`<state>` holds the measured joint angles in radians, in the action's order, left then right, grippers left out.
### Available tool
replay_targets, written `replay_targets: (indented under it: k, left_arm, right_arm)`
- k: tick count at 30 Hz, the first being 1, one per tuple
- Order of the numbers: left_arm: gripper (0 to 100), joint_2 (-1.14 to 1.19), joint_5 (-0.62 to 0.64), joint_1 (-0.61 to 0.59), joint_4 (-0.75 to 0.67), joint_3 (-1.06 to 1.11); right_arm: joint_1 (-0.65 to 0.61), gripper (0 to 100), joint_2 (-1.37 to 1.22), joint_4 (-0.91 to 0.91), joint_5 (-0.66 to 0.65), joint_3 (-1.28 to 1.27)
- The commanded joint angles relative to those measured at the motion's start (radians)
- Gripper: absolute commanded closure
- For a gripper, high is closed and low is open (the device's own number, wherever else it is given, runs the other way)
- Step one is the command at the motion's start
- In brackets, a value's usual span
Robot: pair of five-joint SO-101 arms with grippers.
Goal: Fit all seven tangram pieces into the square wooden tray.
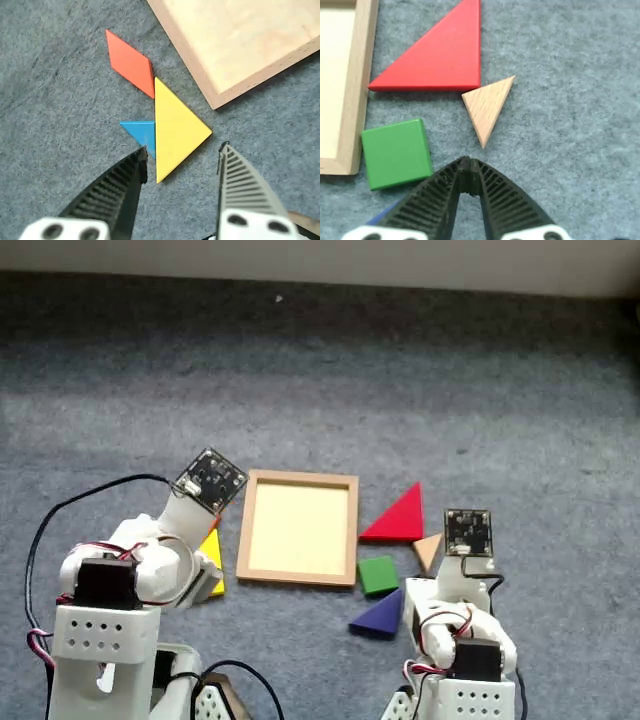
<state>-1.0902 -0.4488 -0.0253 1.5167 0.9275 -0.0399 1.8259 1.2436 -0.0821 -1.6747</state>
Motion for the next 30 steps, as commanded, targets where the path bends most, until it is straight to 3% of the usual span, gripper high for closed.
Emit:
replay_targets:
  k: [1,10,20,25,30]
  left_arm:
    - [75,0.007,0.014,0.065,-0.032,0.048]
    - [70,0.021,0.012,0.082,-0.098,0.142]
    - [70,0.438,0.008,0.073,-0.250,0.091]
    - [70,0.530,0.011,0.070,-0.262,0.036]
    - [70,0.610,-0.023,-0.025,-0.262,-0.016]
  right_arm:
    - [0.010,98.9,0.012,0.007,-0.009,-0.150]
    - [0.010,98.9,0.012,0.007,-0.009,-0.150]
    - [0.010,98.9,0.012,0.007,-0.009,-0.150]
    - [0.010,98.9,0.012,0.007,-0.009,-0.150]
    - [0.010,98.9,0.012,0.007,-0.009,-0.150]
